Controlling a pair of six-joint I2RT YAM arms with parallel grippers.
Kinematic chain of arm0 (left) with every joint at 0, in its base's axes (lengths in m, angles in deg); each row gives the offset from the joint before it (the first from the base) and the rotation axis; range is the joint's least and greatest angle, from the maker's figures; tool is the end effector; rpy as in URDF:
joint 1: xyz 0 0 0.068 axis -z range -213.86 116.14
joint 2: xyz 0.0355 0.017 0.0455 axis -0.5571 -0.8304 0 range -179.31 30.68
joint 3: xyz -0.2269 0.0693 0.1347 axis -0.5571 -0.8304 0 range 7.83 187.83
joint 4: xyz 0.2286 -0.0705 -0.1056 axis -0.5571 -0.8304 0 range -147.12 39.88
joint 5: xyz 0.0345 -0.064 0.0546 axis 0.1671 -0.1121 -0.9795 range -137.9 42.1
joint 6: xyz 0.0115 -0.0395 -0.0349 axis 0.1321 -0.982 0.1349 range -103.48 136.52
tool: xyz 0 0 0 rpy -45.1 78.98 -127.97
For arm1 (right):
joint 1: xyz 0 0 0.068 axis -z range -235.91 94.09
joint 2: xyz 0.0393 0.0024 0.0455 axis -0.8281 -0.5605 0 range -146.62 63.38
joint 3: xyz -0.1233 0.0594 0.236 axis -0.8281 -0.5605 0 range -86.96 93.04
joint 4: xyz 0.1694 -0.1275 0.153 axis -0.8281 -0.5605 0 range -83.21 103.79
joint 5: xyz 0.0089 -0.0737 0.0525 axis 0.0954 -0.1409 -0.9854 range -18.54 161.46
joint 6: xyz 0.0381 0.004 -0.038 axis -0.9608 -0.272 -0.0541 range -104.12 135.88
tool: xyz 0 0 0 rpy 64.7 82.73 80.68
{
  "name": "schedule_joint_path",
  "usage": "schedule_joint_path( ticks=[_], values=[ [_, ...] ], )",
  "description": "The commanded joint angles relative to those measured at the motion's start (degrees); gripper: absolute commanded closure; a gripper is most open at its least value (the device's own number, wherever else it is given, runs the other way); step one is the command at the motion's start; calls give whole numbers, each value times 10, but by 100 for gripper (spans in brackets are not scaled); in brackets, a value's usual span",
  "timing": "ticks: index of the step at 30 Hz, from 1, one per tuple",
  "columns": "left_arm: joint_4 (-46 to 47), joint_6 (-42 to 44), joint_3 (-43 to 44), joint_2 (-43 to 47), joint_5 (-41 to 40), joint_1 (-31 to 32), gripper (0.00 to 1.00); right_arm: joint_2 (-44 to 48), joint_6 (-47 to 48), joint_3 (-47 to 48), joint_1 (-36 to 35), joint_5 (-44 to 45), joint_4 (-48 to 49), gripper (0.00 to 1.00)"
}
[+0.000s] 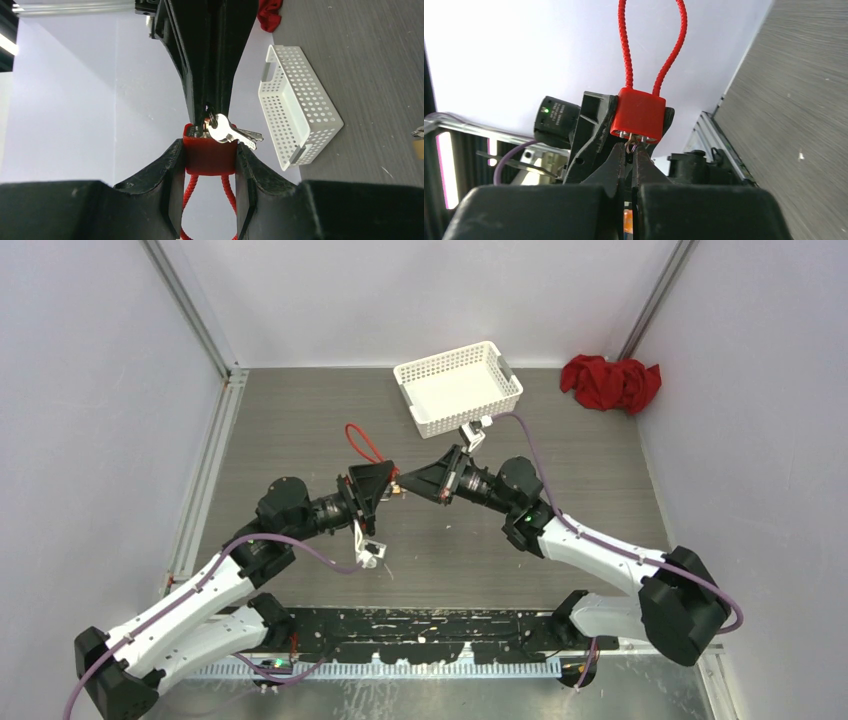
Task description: Unlock with the key
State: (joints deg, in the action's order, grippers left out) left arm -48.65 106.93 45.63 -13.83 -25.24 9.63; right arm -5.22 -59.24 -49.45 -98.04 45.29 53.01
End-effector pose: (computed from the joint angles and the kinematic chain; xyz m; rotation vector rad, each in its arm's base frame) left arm 0.1273 -0.1397 0.3198 1.6228 0.3655 0.2938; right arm 0.1893 0.1924 0.2991 0.0466 1.7923 1.9144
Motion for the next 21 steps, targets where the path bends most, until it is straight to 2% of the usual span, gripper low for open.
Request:
schedule_joint_path(
  ticks=[1,5,11,13,16,21],
  values=[
    [144,41,42,1,77,8,100,-29,-125,-18,-2,-2,164,99],
    [144,53,60,-1,86,9,100,-66,-172,-18,-2,-7,246,99],
    [143,70,77,0,90,9,100,-80,-211,-20,-2,0,281,99],
    [143,72,80,0,88,8,100,-76,-213,-19,-2,1,280,92],
    [139,76,79,1,82,9,100,-67,-201,-13,-2,-6,265,67],
    [123,77,74,8,75,8,100,-31,-128,3,5,-38,162,56]
  ],
)
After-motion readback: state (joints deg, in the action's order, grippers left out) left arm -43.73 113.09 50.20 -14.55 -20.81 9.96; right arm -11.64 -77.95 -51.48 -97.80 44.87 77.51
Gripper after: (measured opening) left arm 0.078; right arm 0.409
